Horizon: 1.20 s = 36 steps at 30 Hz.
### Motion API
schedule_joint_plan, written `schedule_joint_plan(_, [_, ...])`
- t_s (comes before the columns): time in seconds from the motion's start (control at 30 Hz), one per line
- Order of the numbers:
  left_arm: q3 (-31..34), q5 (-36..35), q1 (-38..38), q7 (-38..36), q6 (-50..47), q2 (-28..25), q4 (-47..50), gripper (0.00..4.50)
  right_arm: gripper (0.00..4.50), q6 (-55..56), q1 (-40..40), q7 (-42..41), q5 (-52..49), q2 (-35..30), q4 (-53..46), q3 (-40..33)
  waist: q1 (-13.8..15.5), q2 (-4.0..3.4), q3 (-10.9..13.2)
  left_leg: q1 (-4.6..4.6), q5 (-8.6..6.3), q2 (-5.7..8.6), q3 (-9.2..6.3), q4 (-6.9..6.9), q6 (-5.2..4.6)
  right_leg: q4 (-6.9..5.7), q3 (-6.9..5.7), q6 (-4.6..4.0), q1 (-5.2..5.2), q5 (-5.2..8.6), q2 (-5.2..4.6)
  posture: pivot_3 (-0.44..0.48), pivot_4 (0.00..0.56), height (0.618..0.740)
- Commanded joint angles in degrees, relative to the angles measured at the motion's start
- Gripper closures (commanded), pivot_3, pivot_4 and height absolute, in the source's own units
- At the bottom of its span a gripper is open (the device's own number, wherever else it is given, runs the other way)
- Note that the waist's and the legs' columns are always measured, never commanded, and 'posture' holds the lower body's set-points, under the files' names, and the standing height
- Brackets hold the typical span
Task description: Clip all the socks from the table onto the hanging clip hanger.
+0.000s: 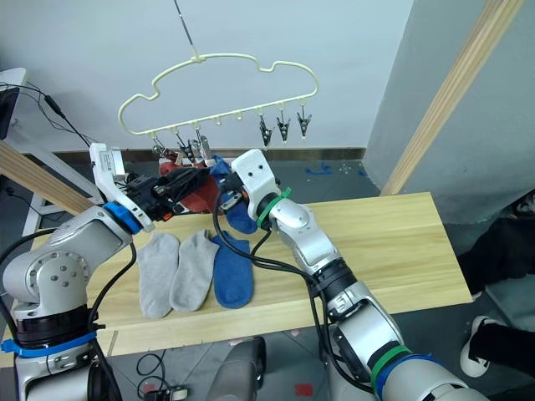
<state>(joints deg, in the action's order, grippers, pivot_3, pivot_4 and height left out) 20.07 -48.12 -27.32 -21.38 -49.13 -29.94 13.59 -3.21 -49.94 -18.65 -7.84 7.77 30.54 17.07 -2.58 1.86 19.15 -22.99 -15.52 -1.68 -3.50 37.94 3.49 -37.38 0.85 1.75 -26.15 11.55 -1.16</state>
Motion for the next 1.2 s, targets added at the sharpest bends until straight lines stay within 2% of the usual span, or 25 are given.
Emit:
schedule_joint_plan(0.03, [-0.86,2.15,-1.81,1.31,3.32,1.08,0.39,2.55,4.50,0.39,-2.56,-0.35,-0.09,6.71,-2.79,0.49,0.10,0.02,-0.01,0.00,0.00,0.00,0.00,0.00,0.00,0.00,0.00,0.00,0.00,0.00,0.00,-0.020,0.298,0.740])
schedule_joint_plan(0.3, [-1.66,7.99,-6.17,4.29,9.61,4.31,-5.55,2.55,4.50,0.15,-2.26,-0.14,0.06,6.72,-3.22,0.78,0.35,0.06,-0.04,0.01,0.00,0.00,0.01,0.01,0.00,-0.03,-0.01,-0.01,-0.01,-0.01,0.00,-0.030,0.297,0.740])
schedule_joint_plan(0.53, [-1.62,8.16,-5.66,3.95,10.01,5.24,-5.65,2.55,4.50,0.00,-2.06,0.11,0.05,6.36,-3.62,0.72,0.33,0.08,-0.05,0.00,0.00,0.00,0.02,0.01,0.00,-0.04,0.00,-0.01,-0.01,-0.01,-0.01,-0.036,0.294,0.740])
schedule_joint_plan(0.93, [-2.42,11.00,-9.47,5.08,13.74,8.34,-9.64,2.55,4.50,0.16,-2.44,0.17,-0.11,6.49,-3.22,0.41,0.54,0.09,-0.05,0.02,0.00,0.01,0.01,0.06,0.00,-0.18,0.00,-0.01,-0.02,-0.01,0.00,-0.036,0.300,0.740])
schedule_joint_plan(1.1, [-2.87,11.82,-10.16,4.40,14.17,8.70,-10.93,3.70,4.50,0.20,-2.55,0.29,-0.11,6.50,-3.15,0.30,0.52,0.09,-0.05,0.03,0.00,0.01,0.03,0.09,0.00,-0.23,0.01,-0.01,-0.03,-0.01,0.00,-0.038,0.300,0.740])
schedule_joint_plan(1.2, [-3.01,12.00,-10.42,4.00,14.17,8.65,-11.45,4.10,4.50,0.24,-2.59,0.34,-0.11,6.50,-3.12,0.26,0.52,0.09,-0.05,0.04,0.00,0.01,0.02,0.09,0.00,-0.25,0.01,-0.01,-0.03,-0.01,0.00,-0.039,0.300,0.740])
